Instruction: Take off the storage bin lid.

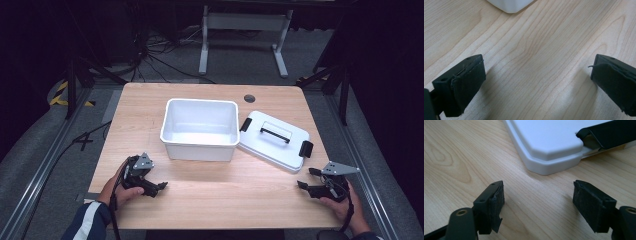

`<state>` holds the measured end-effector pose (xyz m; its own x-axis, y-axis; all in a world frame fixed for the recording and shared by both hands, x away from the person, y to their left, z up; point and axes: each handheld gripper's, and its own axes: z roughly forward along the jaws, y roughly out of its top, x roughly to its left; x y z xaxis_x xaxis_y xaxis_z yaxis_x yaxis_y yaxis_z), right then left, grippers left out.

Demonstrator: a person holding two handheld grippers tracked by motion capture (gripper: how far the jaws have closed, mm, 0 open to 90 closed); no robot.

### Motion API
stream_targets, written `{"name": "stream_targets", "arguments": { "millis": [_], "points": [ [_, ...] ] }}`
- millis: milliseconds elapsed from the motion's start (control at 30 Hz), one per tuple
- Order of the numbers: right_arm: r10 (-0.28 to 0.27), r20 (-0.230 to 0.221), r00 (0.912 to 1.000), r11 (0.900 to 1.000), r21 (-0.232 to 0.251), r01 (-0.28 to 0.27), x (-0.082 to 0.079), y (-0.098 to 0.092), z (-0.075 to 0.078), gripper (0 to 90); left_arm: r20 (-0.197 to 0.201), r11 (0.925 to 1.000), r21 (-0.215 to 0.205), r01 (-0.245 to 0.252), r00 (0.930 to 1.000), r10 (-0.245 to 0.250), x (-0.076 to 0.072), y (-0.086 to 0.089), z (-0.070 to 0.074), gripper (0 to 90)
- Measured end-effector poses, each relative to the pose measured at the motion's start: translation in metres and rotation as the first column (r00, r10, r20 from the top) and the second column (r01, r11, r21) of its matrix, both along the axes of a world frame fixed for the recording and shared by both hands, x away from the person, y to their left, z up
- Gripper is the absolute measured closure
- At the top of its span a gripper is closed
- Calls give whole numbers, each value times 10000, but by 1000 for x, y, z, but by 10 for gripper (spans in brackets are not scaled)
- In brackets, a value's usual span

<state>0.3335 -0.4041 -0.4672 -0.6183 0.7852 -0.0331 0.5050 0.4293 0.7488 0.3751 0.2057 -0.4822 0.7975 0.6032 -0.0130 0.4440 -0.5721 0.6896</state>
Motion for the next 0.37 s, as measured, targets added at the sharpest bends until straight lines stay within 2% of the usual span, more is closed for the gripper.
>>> {"name": "stream_targets", "arguments": {
  "millis": [367],
  "points": [
    [-150,-42,9999,9999,-21,150,0,-1,0,251,9,9999,71,-141,9999,141,1,1,0,1]
  ]
}}
